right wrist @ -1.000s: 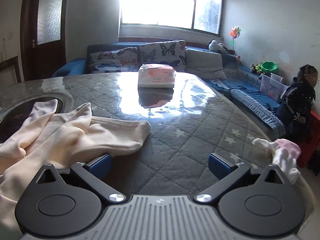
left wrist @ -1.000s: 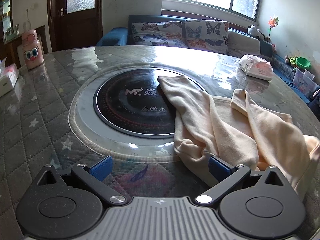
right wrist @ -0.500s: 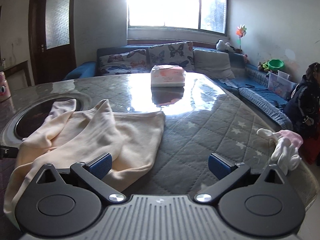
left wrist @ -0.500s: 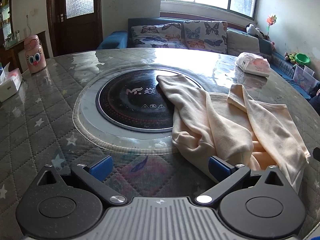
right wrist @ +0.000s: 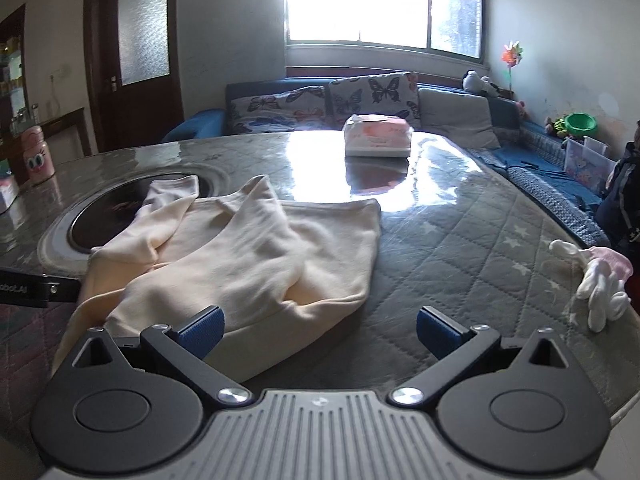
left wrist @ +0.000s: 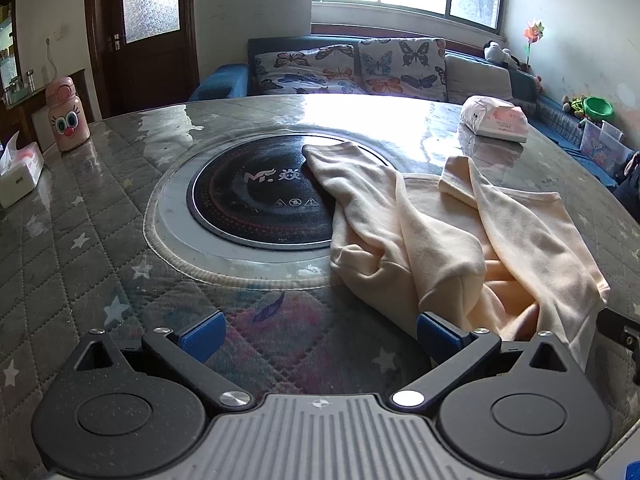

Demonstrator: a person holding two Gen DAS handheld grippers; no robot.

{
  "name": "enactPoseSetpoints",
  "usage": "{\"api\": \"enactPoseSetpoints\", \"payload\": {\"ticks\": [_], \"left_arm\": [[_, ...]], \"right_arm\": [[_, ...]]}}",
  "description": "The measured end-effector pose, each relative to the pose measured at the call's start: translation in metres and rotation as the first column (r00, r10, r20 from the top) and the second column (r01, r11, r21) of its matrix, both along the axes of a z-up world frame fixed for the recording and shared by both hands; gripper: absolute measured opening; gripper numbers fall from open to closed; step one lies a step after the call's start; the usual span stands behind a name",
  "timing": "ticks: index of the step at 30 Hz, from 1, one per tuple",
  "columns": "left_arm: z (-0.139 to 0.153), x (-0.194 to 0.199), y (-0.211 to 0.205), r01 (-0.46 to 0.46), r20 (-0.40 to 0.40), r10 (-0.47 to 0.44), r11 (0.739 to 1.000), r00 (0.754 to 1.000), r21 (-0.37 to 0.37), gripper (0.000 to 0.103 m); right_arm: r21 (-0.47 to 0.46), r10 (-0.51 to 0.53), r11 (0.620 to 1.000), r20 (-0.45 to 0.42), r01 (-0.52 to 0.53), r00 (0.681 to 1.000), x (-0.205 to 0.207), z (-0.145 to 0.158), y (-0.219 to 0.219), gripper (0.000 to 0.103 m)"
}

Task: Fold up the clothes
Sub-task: 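Move both open grippers toward the crumpled cream sweatshirt on the table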

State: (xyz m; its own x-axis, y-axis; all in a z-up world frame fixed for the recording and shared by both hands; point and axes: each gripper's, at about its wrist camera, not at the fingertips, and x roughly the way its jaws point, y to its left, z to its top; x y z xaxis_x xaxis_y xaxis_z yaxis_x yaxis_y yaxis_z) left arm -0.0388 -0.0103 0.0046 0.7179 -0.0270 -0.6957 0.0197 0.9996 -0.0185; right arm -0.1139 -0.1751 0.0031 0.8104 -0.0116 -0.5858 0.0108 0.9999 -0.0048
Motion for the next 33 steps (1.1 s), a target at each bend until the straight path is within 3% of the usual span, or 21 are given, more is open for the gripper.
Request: {"api": "enactPoseSetpoints", "payload": {"ticks": [33], "left_arm": [[-0.002, -0.008, -0.015, 0.024, -0.014, -0.023, 0.998, 1.000, 0.054, 0.103]], "right_arm": [[-0.034, 0.065, 0.997, -0.070, -0.068, 0.995, -0.004, 0.000, 0.025, 0.103]]}}
